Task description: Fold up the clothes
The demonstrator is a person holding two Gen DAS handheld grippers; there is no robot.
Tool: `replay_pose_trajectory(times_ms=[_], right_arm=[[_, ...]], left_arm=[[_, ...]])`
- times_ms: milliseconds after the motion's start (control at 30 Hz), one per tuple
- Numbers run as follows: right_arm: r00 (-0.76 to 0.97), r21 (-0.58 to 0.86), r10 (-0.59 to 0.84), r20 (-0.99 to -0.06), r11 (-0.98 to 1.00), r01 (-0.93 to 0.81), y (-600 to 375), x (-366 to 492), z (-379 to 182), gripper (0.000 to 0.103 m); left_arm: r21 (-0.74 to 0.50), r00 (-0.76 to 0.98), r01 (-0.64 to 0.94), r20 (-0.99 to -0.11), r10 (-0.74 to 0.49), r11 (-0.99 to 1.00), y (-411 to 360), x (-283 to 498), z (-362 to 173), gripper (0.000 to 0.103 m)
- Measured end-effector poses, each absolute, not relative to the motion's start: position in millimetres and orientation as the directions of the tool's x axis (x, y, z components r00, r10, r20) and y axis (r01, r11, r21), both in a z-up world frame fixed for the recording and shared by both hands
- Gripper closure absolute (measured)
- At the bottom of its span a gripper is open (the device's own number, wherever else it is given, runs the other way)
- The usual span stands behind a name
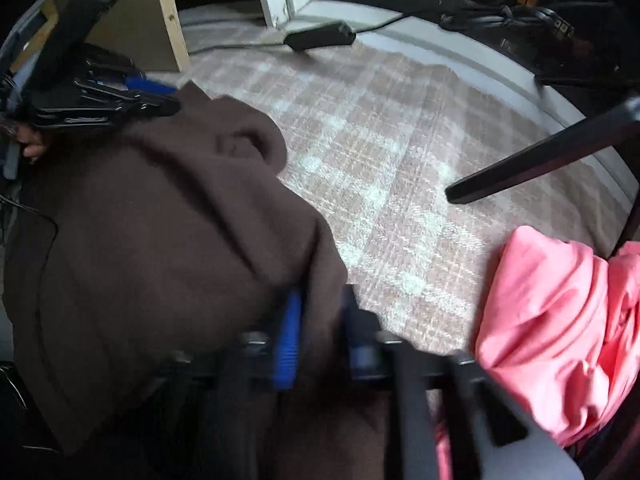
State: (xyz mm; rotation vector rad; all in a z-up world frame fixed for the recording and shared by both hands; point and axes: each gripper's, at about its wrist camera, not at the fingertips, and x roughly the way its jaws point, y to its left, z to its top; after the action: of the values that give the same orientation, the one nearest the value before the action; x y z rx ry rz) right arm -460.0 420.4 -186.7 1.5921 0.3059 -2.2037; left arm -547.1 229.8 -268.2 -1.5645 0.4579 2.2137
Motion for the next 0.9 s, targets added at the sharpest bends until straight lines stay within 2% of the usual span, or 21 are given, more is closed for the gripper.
replay_pose_trajectory(times_ms=[167, 233, 333, 433, 467, 500, 600, 733, 900], right_arm=[[-0.434, -0.071, -0.176, -0.883, -0.865, 0.496, 405.5, -413.3, -149.0, 0.096], [-0.484, -0.082, -0.208, -0.850, -0.855, 0.511, 407.8, -392.2, -136.7, 0.096], [-0.454, -0.141, -0.152, -0.878, -0.824, 0.549, 402.3, -384.7, -155.6, 0.096], [-0.442, -0.163, -0.117, -0.889, -0.822, 0.545, 397.0, -390.7, -176.6, 0.095], [-0.444, -0.157, -0.124, -0.887, -0.824, 0.544, 396.2, -391.9, -178.4, 0.095], [-0.447, -0.152, -0.132, -0.885, -0.824, 0.545, 395.4, -391.6, -177.6, 0.096], [-0.445, -0.147, -0.144, -0.884, -0.818, 0.556, 392.4, -389.4, -177.6, 0.095], [-0.431, -0.120, -0.159, -0.888, -0.825, 0.552, 393.4, -386.2, -176.0, 0.095], [-0.435, -0.119, -0.163, -0.886, -0.825, 0.553, 392.8, -380.6, -171.3, 0.095]], left_arm=[[0.120, -0.480, -0.434, -0.870, 0.117, -0.893, 215.9, -504.2, -233.6, 0.098], [0.074, -0.483, -0.397, -0.864, 0.140, -0.915, 201.4, -494.0, -226.6, 0.096], [0.081, -0.400, -0.389, -0.912, 0.089, -0.918, 197.3, -501.5, -243.3, 0.086], [0.115, -0.419, -0.371, -0.906, 0.056, -0.921, 206.1, -508.2, -232.4, 0.086], [0.111, -0.439, -0.379, -0.895, 0.074, -0.919, 212.9, -508.3, -222.4, 0.088], [0.088, -0.444, -0.426, -0.888, 0.123, -0.900, 224.6, -508.6, -210.4, 0.085], [-0.005, -0.347, -0.580, -0.903, 0.252, -0.814, 265.4, -515.2, -195.6, 0.070], [-0.063, -0.228, -0.684, -0.928, 0.294, -0.727, 312.7, -535.9, -204.5, 0.069], [-0.128, -0.073, -0.737, -0.961, 0.266, -0.664, 339.9, -551.8, -235.1, 0.069]])
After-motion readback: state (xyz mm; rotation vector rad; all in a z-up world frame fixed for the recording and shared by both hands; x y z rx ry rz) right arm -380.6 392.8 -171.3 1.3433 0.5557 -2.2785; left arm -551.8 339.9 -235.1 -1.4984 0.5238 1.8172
